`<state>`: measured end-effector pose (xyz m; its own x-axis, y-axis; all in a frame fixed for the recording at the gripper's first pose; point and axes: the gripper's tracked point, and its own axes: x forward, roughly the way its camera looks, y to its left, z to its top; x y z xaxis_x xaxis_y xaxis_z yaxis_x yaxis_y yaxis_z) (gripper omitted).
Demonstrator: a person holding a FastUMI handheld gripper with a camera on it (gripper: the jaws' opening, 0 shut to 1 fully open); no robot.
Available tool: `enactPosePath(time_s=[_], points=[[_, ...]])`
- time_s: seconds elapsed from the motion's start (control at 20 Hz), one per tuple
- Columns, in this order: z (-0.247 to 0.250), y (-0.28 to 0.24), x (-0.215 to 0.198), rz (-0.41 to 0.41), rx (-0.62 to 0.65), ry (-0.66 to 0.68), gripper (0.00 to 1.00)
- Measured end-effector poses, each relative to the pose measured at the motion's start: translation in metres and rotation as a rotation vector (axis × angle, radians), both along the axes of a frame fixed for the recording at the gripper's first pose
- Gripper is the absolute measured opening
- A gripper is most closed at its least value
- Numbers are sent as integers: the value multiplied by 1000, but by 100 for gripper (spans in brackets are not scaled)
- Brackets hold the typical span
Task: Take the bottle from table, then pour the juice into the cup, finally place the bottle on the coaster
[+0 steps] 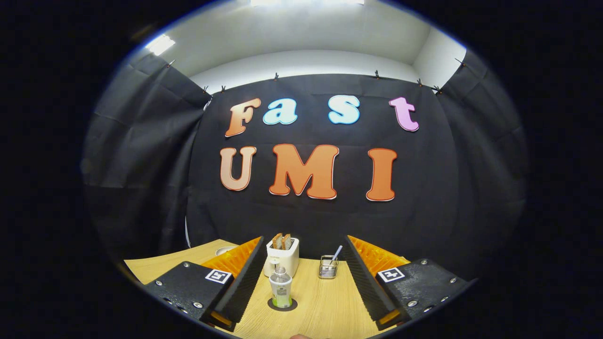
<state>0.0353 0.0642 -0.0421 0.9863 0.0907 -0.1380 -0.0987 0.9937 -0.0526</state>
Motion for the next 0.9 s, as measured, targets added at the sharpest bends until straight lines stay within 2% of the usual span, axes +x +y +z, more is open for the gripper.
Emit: enactPosePath(time_s=[0.6, 0.9], points=[[33, -44, -32, -56, -54, -90, 97], [47, -41, -40, -36, -31, -134, 97]])
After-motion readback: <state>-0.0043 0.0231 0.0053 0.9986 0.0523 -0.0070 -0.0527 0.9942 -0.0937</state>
